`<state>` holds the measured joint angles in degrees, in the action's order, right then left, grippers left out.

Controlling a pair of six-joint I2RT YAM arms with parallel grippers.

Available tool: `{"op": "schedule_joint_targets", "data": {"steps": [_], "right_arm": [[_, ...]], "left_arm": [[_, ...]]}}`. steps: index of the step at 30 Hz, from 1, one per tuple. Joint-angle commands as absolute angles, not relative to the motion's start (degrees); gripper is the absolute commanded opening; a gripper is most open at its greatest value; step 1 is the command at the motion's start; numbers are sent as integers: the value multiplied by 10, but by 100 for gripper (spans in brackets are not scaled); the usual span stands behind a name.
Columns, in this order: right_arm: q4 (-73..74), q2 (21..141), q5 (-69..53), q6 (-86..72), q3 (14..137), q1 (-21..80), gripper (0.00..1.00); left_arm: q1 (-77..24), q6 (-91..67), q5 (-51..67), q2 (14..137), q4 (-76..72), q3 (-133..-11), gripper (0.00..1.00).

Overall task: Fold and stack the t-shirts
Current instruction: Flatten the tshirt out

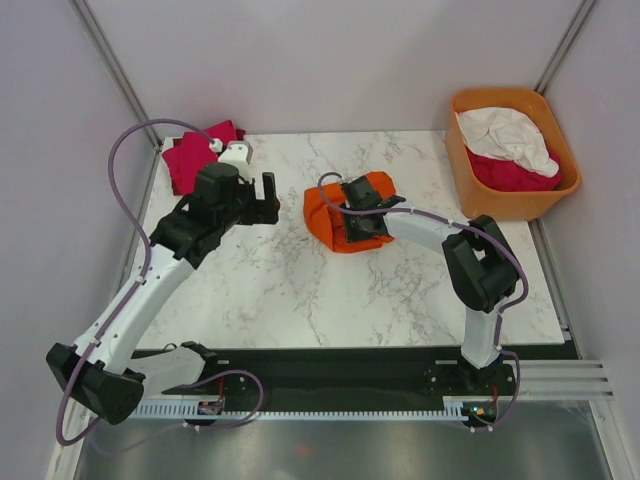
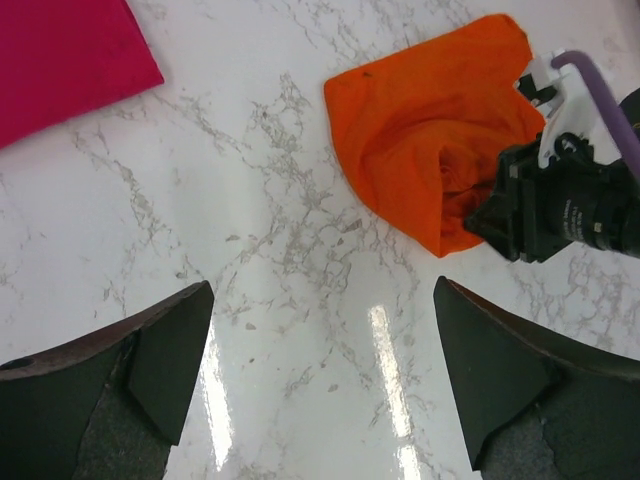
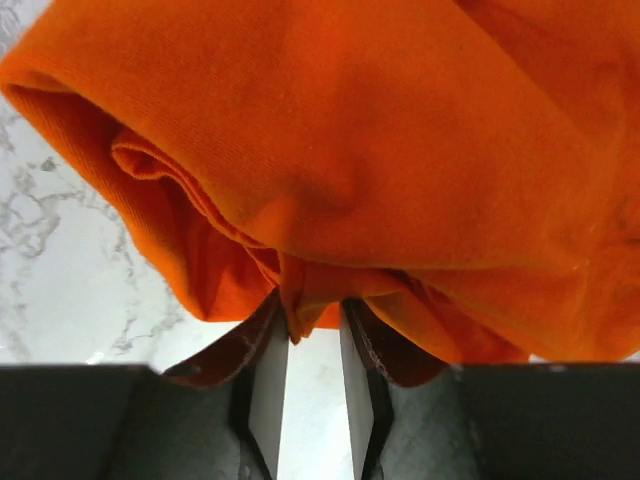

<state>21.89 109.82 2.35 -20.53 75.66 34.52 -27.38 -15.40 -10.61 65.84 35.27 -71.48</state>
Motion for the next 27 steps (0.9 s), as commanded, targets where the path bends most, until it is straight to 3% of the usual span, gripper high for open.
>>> {"op": "schedule_joint_targets", "data": {"steps": [1, 3, 4, 9, 17, 20, 24, 27], "right_arm": [[216, 1092, 81, -205, 785, 349, 23], [217, 1078, 106, -205, 784, 349, 2], [216, 1074, 111, -205, 783, 349, 0], [233, 1009, 120, -193, 796, 351, 0], [243, 821, 123, -110, 1026, 407, 0], [158, 746, 207, -96, 1025, 417, 0], [235, 727, 369, -81, 1021, 416, 0], [302, 694, 384, -147, 866, 408, 0]], "left_arm": [[-272, -126, -121, 661, 367, -679, 100], [-272, -130, -126, 657, 354, -672, 98], [-272, -130, -125, 655, 352, -668, 98], [-272, -132, -120, 647, 332, -657, 97], [-269, -146, -106, 635, 315, -645, 97], [-267, -150, -106, 628, 310, -645, 97], [-266, -157, -105, 617, 309, -650, 97], [-266, -167, -103, 604, 310, -650, 97]]}}
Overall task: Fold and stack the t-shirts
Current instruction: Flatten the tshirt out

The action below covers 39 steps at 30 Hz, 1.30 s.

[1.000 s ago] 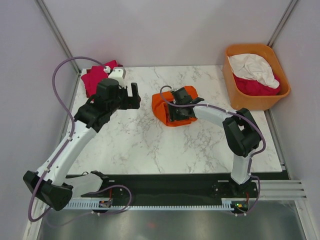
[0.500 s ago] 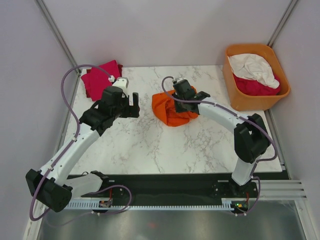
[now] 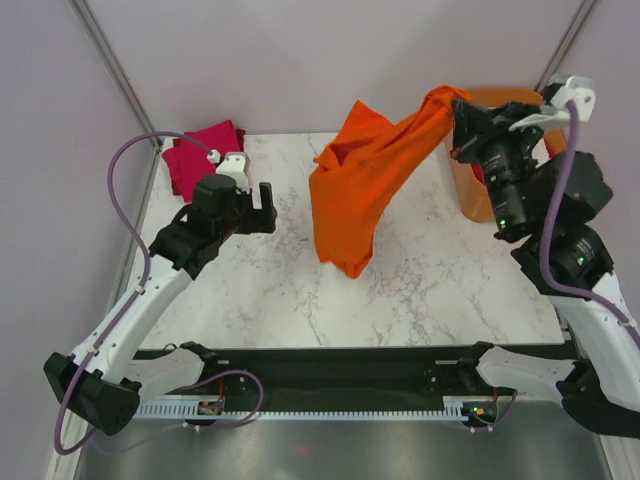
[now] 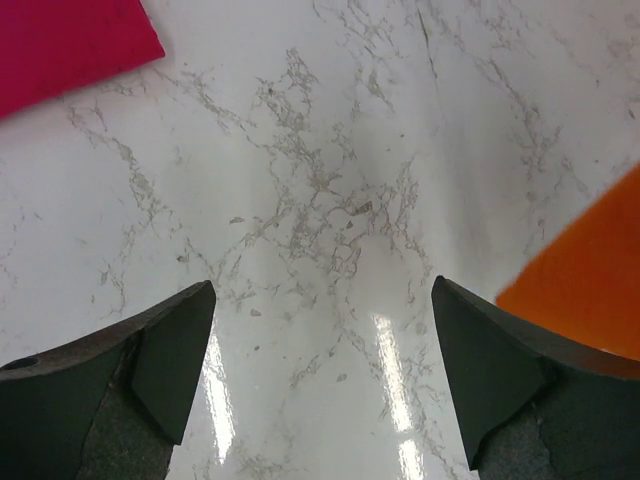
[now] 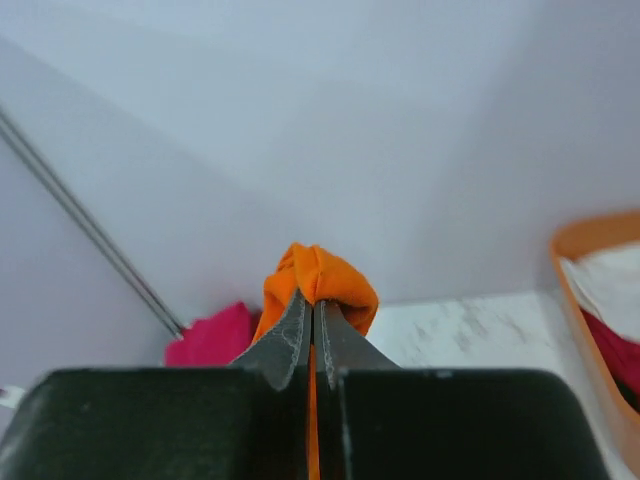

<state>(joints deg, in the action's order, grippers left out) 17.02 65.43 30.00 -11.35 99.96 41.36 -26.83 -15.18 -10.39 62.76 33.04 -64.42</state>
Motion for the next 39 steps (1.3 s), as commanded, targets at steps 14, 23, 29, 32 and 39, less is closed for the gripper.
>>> {"op": "schedule_joint_targets", "data": {"steps": [14, 23, 29, 32, 39], "right_arm": [[334, 529, 390, -256, 655, 369, 0], [337, 545, 369, -239, 641, 369, 0], [339, 530, 349, -242, 602, 369, 0], [341, 528, 341, -238, 591, 369, 0], [350, 520, 352, -219, 585, 368, 0]], "left_arm": [[-306, -250, -11, 689, 291, -635, 91], [-379, -291, -34, 973, 253, -782, 93], [-379, -352, -67, 1103, 247, -849, 98], [-379, -359, -58, 1135, 232, -868, 98], [-379, -394, -68, 1189, 231, -894, 57]]}}
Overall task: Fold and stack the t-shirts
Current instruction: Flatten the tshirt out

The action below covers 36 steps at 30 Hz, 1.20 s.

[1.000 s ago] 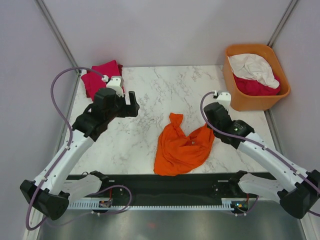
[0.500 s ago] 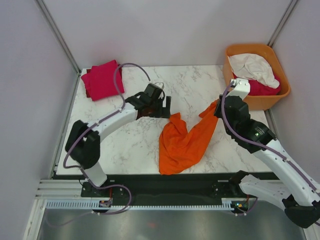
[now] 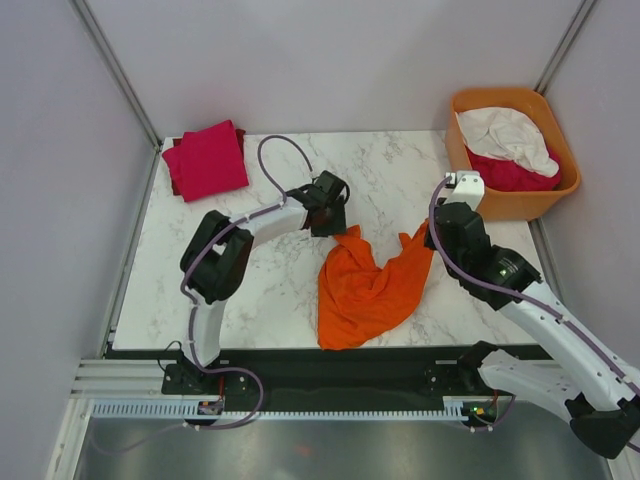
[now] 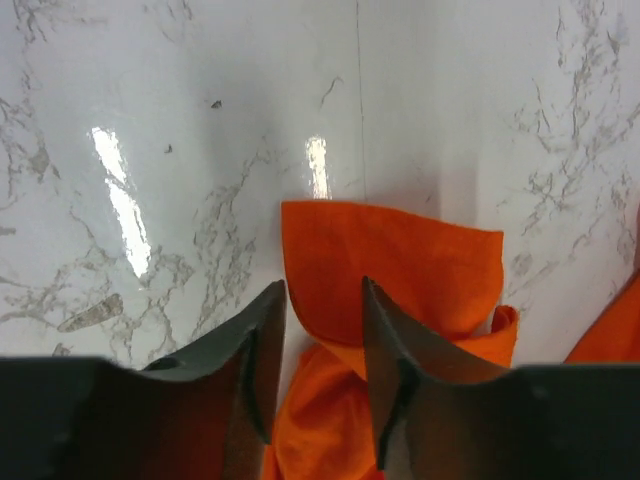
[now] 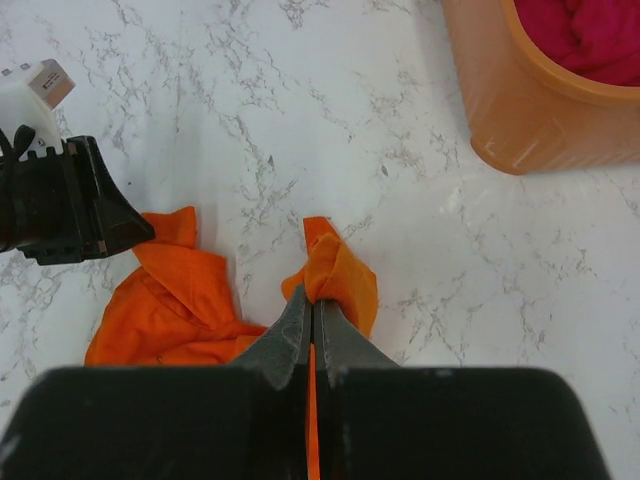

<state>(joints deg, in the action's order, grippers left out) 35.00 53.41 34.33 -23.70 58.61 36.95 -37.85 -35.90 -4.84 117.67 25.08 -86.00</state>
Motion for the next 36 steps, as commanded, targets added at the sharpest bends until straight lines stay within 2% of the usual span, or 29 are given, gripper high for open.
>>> {"op": "schedule_joint_targets", "data": {"steps": [1, 2, 8, 13, 18, 20, 22, 25, 29, 30, 31, 32, 33, 34, 35, 36], "right_arm": [[351, 520, 357, -216, 584, 369, 0], [352, 520, 363, -215, 583, 368, 0], [337, 569, 359, -219, 603, 346, 0], [323, 704, 262, -195, 774, 266, 0], [320, 799, 265, -152, 1008, 236, 0], [324, 816, 264, -154, 1061, 222, 0], [327, 802, 289, -164, 1061, 220, 0], [315, 735, 319, -205, 968, 220, 0], [274, 613, 313, -255, 776, 220, 0], [271, 576, 308, -263, 709, 220, 12], [269, 564, 295, -275, 679, 221, 31], [278, 555, 287, -283, 631, 221, 52], [286, 541, 278, -294, 608, 220, 90], [293, 534, 253, -305, 586, 221, 98], [301, 527, 243, -326, 543, 221, 98], [304, 512, 232, -336, 525, 220, 98]], "left_arm": [[-378, -395, -68, 1200, 232, -898, 38], [-379, -397, -69, 1206, 233, -907, 3], [-370, -369, -133, 1145, 243, -923, 2], [-311, -296, -134, 1071, 313, -1058, 2], [-265, -236, -145, 1018, 435, -1270, 2], [-245, -214, -142, 996, 460, -1329, 2], [-238, -195, -141, 937, 469, -1324, 2], [-238, -171, -151, 844, 470, -1251, 2], [-238, -199, -167, 686, 468, -1067, 2], [-238, -209, -177, 657, 468, -980, 2], [-238, -224, -189, 622, 471, -934, 2], [-238, -242, -189, 562, 471, -836, 2], [-238, -243, -189, 529, 471, -785, 2], [-238, -243, -189, 500, 471, -736, 2], [-238, -369, -165, 448, 496, -647, 2], [-238, -403, -156, 423, 511, -606, 18]]}}
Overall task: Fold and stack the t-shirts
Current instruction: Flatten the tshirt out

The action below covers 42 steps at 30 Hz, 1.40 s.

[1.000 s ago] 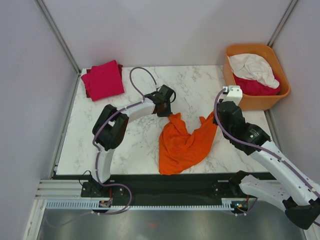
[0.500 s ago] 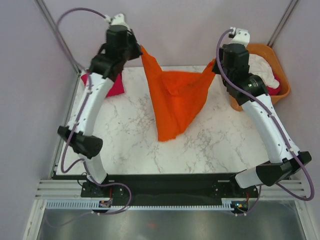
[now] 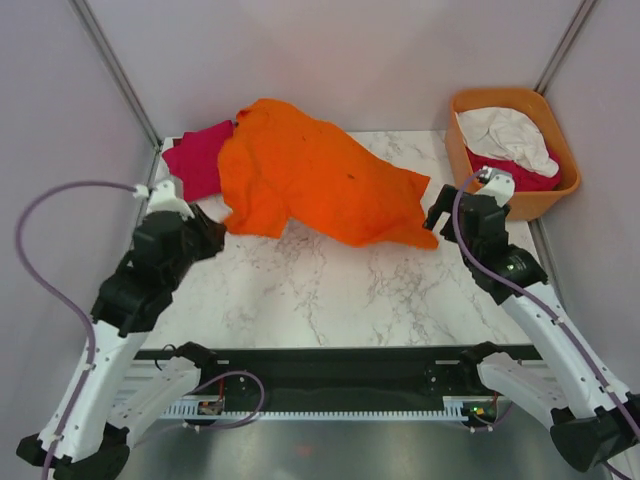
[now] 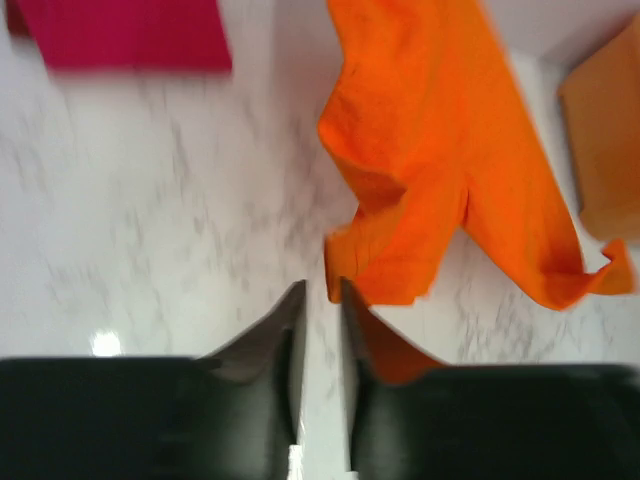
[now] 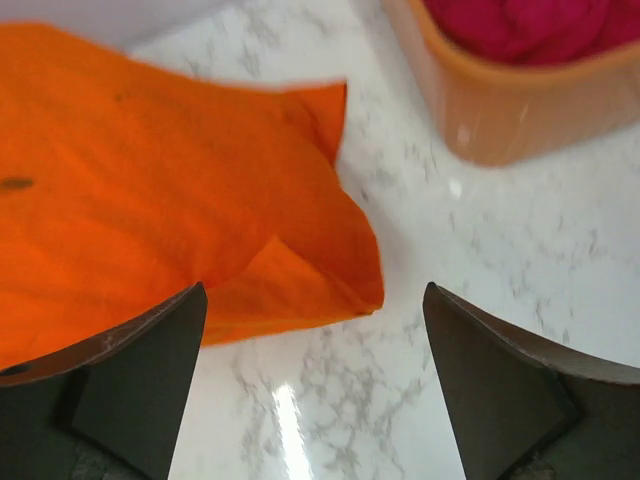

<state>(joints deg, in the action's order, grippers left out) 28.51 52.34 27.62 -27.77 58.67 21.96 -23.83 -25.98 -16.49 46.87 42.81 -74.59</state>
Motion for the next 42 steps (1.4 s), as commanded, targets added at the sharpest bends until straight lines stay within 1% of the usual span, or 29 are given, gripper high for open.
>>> {"op": "schedule_joint_targets", "data": {"steps": [1, 2, 3, 4, 5, 6, 9, 12, 13, 15, 17, 19, 20, 22, 23, 25, 26, 27, 30, 34, 37, 38, 42], "right_arm": [[308, 504, 222, -342, 513, 221, 98], [308, 495, 219, -348, 494, 221, 98], [306, 479, 219, -345, 489, 221, 98], [300, 476, 222, -339, 488, 221, 98], [300, 477, 228, -331, 495, 221, 98], [299, 488, 234, -315, 502, 221, 98], [294, 536, 234, -283, 537, 221, 98], [279, 592, 200, -272, 557, 220, 98], [275, 606, 193, -274, 560, 220, 98], [266, 643, 190, -276, 563, 221, 98], [251, 674, 173, -279, 562, 221, 98], [244, 692, 162, -280, 562, 221, 98], [244, 700, 163, -282, 562, 221, 97], [244, 723, 167, -286, 557, 219, 96], [244, 736, 169, -290, 549, 216, 96], [245, 745, 169, -293, 541, 207, 96], [244, 755, 167, -292, 535, 202, 96], [244, 759, 164, -292, 533, 191, 96], [244, 770, 142, -287, 525, 163, 95], [232, 774, 107, -281, 503, 126, 91], [230, 776, 97, -277, 494, 109, 90], [230, 775, 95, -276, 494, 106, 90], [226, 780, 91, -276, 495, 102, 90]], "left_arm": [[-238, -435, -128, 401, 524, -569, 33], [-238, -490, -114, 348, 546, -508, 40], [-238, -517, -100, 321, 555, -484, 49], [-238, -537, -70, 288, 555, -461, 65], [-238, -560, -68, 261, 554, -430, 85], [-238, -565, -73, 218, 552, -422, 94], [-238, -554, -118, 208, 542, -424, 96], [-238, -521, -124, 281, 497, -453, 99], [-238, -512, -103, 337, 477, -457, 100], [-238, -490, -84, 393, 426, -453, 100], [-238, -486, -54, 486, 348, -439, 100], [-238, -483, -35, 552, 271, -432, 99], [-239, -475, -41, 615, 252, -437, 98], [-239, -456, -62, 674, 209, -453, 97], [-239, -450, -66, 739, 199, -478, 97], [-240, -437, -62, 802, 180, -509, 94], [-243, -419, -62, 833, 172, -543, 93], [-245, -419, -62, 895, 172, -561, 93], [-250, -419, -62, 973, 172, -596, 93], [-265, -419, -62, 998, 172, -599, 93], [-276, -419, -62, 965, 172, -573, 93], [-278, -454, -35, 954, 169, -547, 78], [-291, -474, -31, 909, 171, -491, 77]]}}
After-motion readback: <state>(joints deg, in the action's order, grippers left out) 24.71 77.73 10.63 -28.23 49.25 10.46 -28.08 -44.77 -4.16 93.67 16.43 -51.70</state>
